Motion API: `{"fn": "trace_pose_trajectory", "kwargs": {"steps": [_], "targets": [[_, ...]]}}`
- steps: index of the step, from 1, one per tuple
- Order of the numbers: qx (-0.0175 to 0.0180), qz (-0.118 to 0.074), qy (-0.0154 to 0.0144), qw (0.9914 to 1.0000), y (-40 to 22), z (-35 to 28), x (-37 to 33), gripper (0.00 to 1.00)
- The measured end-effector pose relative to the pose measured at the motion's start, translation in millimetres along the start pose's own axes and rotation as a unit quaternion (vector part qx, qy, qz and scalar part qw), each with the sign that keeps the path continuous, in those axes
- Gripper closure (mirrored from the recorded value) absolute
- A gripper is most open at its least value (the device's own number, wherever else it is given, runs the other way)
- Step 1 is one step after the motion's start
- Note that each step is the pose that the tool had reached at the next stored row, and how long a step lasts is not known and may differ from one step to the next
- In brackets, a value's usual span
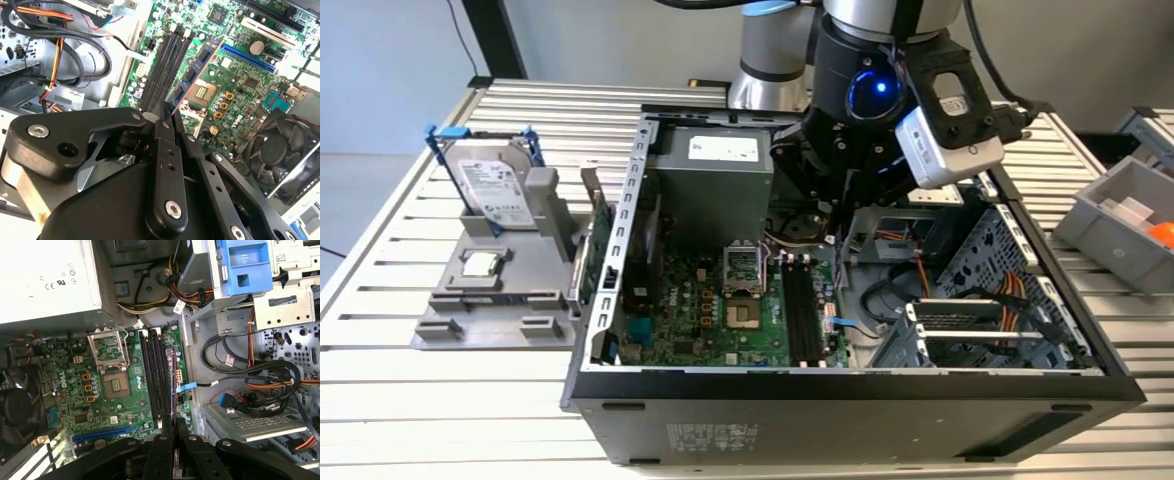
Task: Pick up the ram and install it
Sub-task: 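Insert the ram into the slot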
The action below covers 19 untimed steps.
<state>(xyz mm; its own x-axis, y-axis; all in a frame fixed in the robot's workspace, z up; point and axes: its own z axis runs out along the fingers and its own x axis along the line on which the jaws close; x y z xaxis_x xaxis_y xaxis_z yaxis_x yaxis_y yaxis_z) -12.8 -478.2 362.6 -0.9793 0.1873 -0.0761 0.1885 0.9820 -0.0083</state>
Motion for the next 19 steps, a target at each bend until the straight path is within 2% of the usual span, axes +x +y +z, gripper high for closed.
{"fn": "trace_pose_trajectory", "kwargs": {"steps": [14,19], "targets": [[-0.0001,0.000,0.0000,1.00000,0.0,0.3,0.0,1.00],[-0.0001,0.000,0.0000,1.00000,0.1,4.7,0.2,1.00]]}}
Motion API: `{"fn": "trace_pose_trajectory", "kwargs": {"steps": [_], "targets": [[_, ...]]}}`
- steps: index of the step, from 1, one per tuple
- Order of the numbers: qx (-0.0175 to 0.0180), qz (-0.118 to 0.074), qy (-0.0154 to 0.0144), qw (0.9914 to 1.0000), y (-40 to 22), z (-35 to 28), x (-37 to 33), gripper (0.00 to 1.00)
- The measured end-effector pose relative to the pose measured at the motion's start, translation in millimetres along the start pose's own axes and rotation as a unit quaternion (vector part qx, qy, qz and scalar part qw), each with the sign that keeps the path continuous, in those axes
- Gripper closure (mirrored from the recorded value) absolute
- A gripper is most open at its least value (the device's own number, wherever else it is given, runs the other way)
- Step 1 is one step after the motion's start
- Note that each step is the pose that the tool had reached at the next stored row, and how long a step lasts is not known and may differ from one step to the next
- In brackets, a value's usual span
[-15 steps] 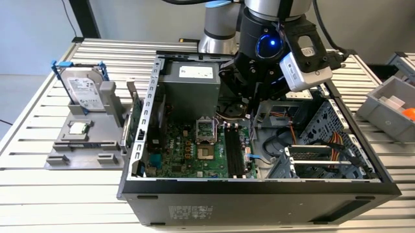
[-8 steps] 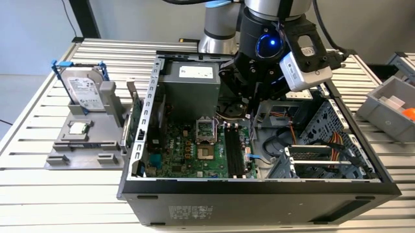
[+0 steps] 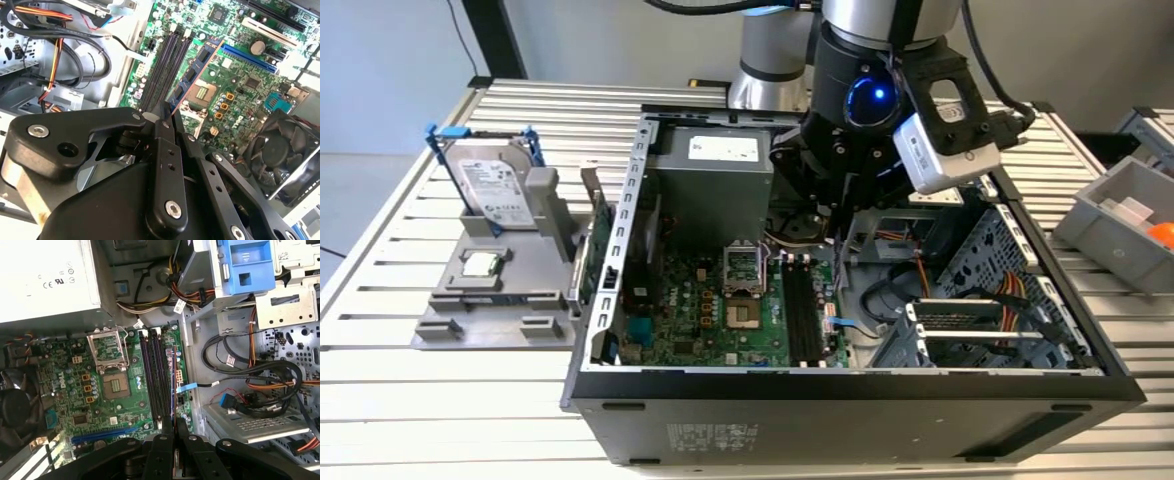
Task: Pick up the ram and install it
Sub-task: 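Insert the ram into the slot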
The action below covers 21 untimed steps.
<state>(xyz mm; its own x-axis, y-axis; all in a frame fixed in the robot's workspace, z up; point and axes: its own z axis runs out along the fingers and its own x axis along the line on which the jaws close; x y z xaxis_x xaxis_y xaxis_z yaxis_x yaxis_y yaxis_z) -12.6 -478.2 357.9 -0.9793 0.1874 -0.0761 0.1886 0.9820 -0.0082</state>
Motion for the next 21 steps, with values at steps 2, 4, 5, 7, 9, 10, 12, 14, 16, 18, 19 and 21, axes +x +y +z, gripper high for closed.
{"fn": "trace_pose_trajectory", "kwargs": {"steps": [2,4,5,7,9,10,12,14,16,18,19,21], "targets": [[0.0000,0.000,0.0000,1.00000,0.0,2.4,0.0,1.00],[0.0000,0.000,0.0000,1.00000,0.1,5.0,0.1,1.00],[0.0000,0.000,0.0000,1.00000,0.1,6.3,0.2,1.00],[0.0000,0.000,0.0000,1.00000,0.1,8.6,0.2,1.00],[-0.0001,0.000,0.0000,1.00000,0.3,10.6,-0.3,1.00],[0.0000,0.000,0.0001,1.00000,0.4,11.3,-0.7,1.00],[0.0000,0.000,0.0001,1.00000,0.7,12.7,-2.0,1.00],[0.0000,0.000,0.0001,1.00000,0.9,13.9,-3.3,1.00],[0.0000,0.000,0.0001,1.00000,1.1,14.7,-4.1,1.00],[0.0001,0.000,0.0001,1.00000,1.1,14.8,-4.2,1.00],[0.0001,0.000,0.0001,1.00000,1.1,14.9,-4.2,1.00],[-0.0001,0.000,0.0001,1.00000,1.1,15.2,-4.2,1.00]]}}
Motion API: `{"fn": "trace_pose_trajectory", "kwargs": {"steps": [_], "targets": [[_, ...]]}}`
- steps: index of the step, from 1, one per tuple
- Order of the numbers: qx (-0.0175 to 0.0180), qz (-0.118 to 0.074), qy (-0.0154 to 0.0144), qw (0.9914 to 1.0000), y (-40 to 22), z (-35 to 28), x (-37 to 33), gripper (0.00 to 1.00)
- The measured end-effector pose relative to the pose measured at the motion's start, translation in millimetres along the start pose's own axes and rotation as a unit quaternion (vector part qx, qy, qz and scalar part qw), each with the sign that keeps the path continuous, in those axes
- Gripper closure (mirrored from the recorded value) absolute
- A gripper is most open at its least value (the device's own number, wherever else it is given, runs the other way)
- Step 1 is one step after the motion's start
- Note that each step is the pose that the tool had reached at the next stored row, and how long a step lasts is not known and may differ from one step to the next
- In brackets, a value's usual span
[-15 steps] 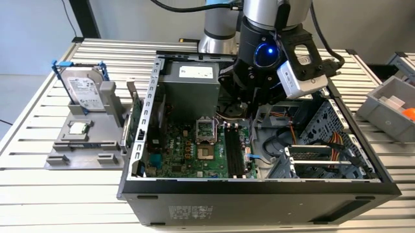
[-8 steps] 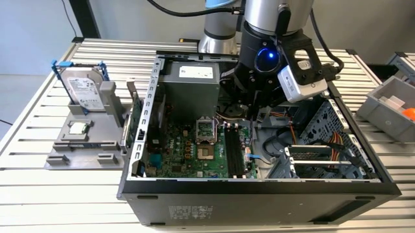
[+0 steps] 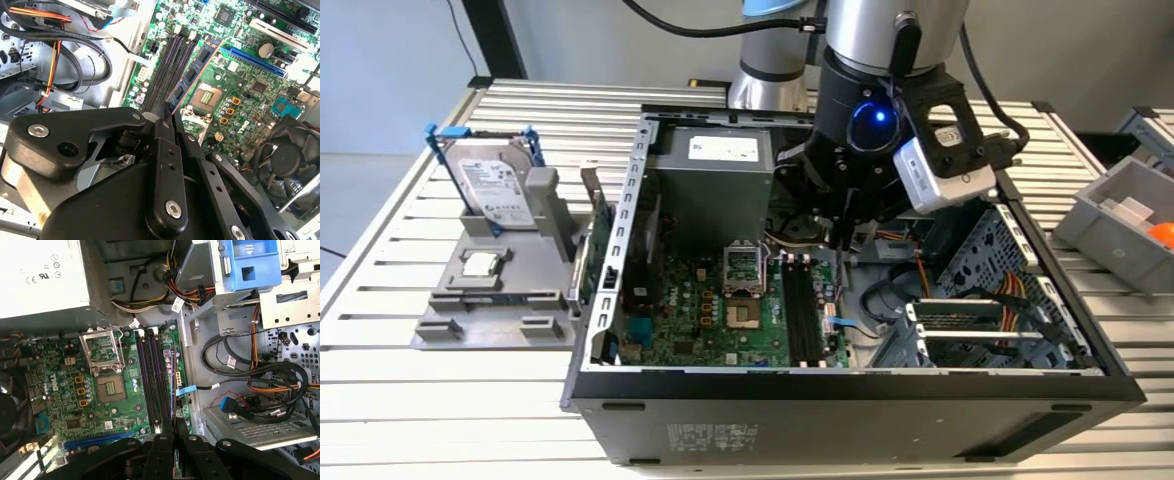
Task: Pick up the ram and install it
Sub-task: 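Insert the ram into the slot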
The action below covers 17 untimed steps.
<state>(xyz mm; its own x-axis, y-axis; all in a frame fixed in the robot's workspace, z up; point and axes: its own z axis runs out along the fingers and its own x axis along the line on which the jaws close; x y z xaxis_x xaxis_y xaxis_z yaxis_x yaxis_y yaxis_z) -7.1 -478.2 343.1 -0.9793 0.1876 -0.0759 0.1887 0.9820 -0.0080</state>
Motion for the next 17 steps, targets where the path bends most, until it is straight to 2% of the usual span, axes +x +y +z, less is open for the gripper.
{"fn": "trace_pose_trajectory", "kwargs": {"steps": [5,9,14,17], "targets": [[-0.0002,-0.001,0.0000,1.00000,0.1,3.1,-0.5,1.00],[-0.0016,-0.025,0.0000,0.99969,0.2,4.8,-0.6,1.00],[-0.0038,-0.055,0.0004,0.99850,0.3,6.8,-0.6,1.00],[-0.0048,-0.070,0.0023,0.99755,0.4,7.1,-0.6,1.00]]}}
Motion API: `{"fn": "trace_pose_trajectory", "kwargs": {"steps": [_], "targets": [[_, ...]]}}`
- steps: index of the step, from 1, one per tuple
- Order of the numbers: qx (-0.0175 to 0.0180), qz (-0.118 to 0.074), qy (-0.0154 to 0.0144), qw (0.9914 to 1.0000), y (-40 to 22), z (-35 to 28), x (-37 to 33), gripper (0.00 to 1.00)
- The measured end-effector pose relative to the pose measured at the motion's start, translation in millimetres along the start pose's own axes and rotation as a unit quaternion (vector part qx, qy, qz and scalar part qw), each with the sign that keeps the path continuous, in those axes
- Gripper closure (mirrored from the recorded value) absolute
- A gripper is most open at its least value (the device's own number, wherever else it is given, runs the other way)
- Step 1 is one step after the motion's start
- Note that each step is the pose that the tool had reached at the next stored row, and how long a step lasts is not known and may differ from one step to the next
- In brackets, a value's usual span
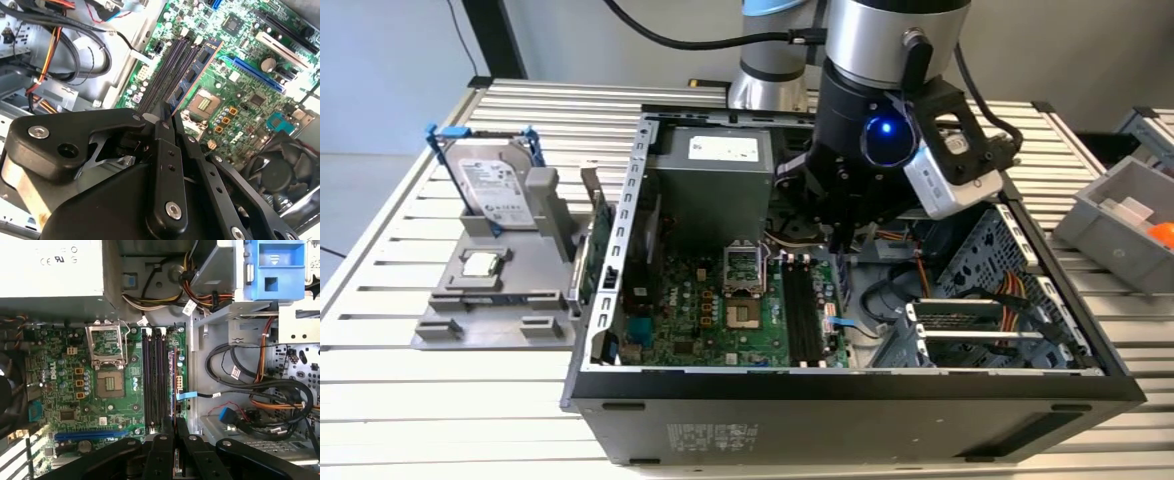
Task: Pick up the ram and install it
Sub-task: 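Insert the ram into the slot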
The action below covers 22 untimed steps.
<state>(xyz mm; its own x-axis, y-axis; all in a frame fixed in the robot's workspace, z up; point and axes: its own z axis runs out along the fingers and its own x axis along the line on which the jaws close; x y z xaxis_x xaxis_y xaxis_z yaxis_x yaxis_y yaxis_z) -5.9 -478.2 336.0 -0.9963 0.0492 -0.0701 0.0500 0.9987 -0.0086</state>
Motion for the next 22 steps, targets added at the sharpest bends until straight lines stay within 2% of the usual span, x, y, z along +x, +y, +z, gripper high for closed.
{"fn": "trace_pose_trajectory", "kwargs": {"steps": [2,10,22], "targets": [[-0.0005,-0.007,0.0018,0.99997,0.0,0.2,-0.6,1.00],[-0.0004,-0.008,0.0018,0.99996,0.0,0.3,-0.7,1.00],[-0.0007,-0.011,0.0018,0.99994,0.7,6.2,-2.5,1.00]]}}
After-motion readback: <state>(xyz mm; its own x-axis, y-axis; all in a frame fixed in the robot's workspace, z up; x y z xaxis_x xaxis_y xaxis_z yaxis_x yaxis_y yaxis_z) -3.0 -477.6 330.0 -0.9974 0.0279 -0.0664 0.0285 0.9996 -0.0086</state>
